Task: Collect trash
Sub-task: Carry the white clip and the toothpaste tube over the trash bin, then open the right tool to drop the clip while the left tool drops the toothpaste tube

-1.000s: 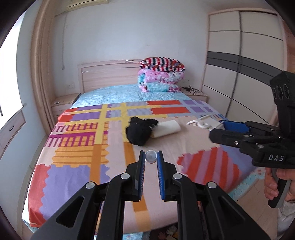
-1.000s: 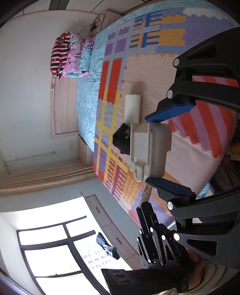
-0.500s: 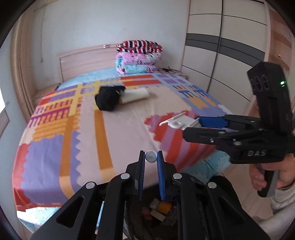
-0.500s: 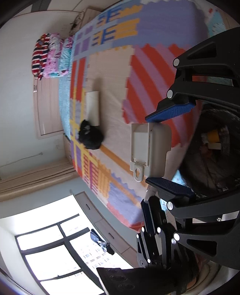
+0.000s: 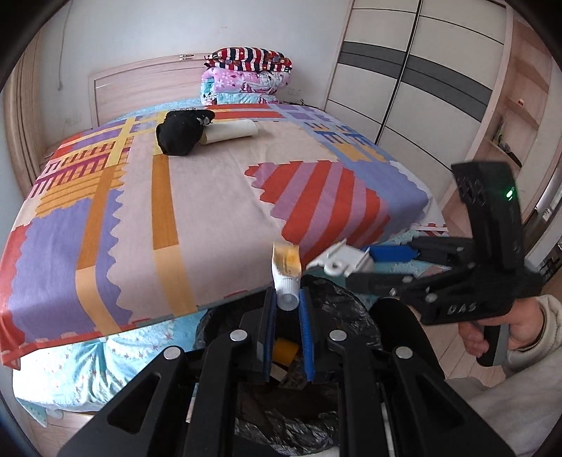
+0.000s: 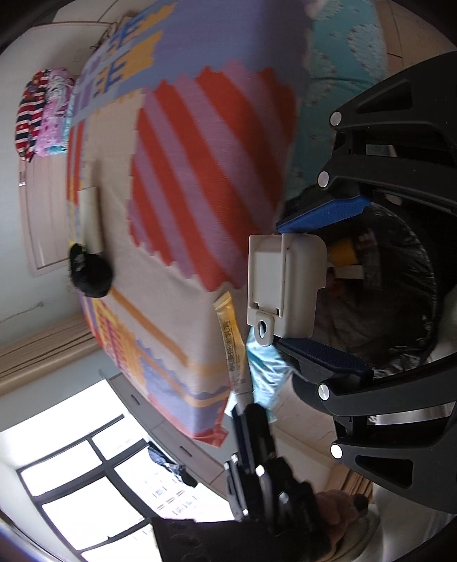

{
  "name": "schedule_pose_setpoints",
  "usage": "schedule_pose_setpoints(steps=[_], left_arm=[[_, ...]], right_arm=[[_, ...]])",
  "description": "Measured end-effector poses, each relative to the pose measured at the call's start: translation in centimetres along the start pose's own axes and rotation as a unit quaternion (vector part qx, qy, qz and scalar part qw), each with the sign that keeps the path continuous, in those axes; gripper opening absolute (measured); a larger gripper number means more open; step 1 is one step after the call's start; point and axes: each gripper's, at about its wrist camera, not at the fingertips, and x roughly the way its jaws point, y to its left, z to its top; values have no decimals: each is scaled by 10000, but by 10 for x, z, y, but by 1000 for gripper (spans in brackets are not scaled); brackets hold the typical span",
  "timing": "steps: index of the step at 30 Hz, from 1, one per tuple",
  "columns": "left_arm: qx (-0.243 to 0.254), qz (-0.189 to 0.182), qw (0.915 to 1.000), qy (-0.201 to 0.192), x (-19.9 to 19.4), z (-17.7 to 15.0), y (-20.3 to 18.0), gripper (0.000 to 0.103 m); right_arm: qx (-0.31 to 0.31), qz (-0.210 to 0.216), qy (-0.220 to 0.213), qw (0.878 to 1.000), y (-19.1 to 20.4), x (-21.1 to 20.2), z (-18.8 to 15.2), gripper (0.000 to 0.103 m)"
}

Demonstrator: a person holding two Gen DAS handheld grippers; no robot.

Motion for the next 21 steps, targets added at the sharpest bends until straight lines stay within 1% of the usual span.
schedule_pose_setpoints(steps=[5, 14, 17, 21], left_arm=[[3, -100, 9999, 74, 1, -6, -4, 13], [-227, -146, 9973, 685, 41, -29, 7, 13], [-294, -144, 9957, 867, 53, -36, 9, 13], [-385, -166, 9943, 982, 59, -40, 13, 13]], right_arm=[[111, 57, 261, 9996, -2, 14, -15, 60], [82, -76, 857, 9963, -2, 48, -39, 60], [39, -106, 964, 9953, -3, 54, -42, 60], [27, -136, 1029, 9946, -1, 56, -45, 60]])
